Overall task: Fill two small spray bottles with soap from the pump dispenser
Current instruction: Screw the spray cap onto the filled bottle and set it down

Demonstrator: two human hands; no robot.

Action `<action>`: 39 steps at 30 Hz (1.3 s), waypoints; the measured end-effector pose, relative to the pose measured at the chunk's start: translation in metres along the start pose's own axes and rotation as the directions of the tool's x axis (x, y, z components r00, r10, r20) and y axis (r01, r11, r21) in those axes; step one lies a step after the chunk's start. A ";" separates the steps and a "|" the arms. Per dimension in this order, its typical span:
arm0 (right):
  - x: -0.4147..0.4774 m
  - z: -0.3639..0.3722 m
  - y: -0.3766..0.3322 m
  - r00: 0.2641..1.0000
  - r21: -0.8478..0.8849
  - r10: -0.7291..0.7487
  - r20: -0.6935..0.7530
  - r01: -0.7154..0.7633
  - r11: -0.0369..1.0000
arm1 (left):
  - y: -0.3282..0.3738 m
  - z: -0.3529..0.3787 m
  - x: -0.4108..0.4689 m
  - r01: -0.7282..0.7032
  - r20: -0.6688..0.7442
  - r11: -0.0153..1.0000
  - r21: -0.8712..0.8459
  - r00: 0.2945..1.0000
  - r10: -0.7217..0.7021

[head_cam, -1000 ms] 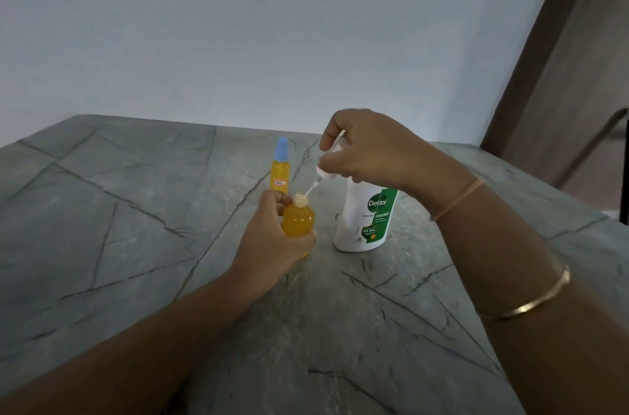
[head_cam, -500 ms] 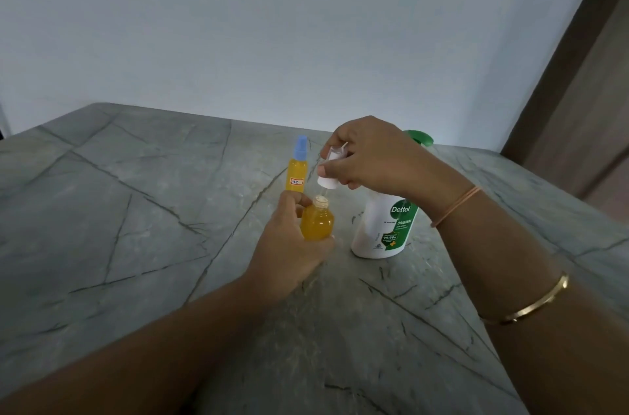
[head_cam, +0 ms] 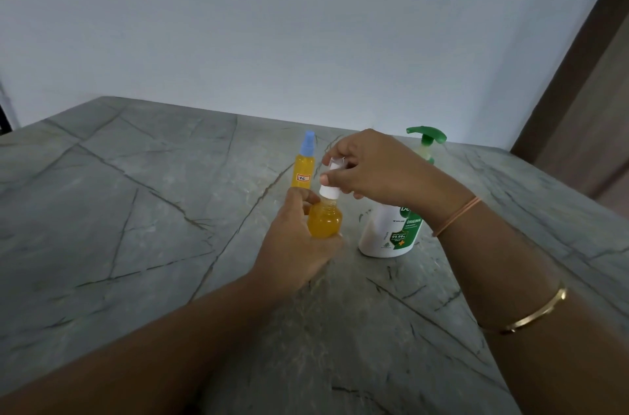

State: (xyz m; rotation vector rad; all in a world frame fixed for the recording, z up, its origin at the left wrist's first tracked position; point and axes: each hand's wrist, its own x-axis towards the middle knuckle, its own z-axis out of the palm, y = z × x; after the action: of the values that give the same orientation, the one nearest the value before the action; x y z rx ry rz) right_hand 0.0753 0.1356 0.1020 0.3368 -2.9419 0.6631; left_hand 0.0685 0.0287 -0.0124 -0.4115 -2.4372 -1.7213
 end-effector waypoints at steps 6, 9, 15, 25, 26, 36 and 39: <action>-0.004 0.001 0.001 1.000 -0.017 -0.018 0.025 0.019 1.000 | 0.001 0.000 0.001 -0.003 -0.004 1.000 0.019 1.000 0.003; -0.008 0.000 0.005 0.997 0.070 -0.023 0.072 0.018 0.997 | 0.001 0.001 0.001 0.006 -0.010 1.000 0.024 1.000 -0.006; -0.006 0.007 0.011 0.999 0.049 -0.030 -0.024 0.031 0.998 | -0.001 0.001 0.001 -0.019 -0.019 0.999 0.028 1.000 0.019; -0.012 0.003 0.001 0.995 -0.095 -0.099 -0.022 0.097 0.991 | -0.003 0.000 0.000 -0.030 -0.034 0.999 0.027 0.999 0.031; -0.010 0.003 0.001 0.995 -0.127 -0.100 -0.024 0.096 0.987 | -0.003 0.000 0.000 -0.027 -0.035 0.999 0.029 0.999 0.028; -0.005 -0.008 -0.008 0.992 -0.230 -0.123 0.035 0.128 0.965 | 0.001 -0.002 -0.002 -0.012 -0.027 0.999 0.032 1.000 0.012; -0.003 -0.007 -0.010 0.993 -0.265 -0.115 0.004 0.112 0.958 | 0.001 -0.001 -0.002 -0.014 -0.026 0.999 0.032 1.000 0.015</action>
State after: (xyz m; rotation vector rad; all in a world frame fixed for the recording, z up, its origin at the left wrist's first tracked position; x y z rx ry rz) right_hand 0.0811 0.1306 0.1118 0.4670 -2.9226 0.2512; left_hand 0.0705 0.0276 -0.0115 -0.3994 -2.4335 -1.6695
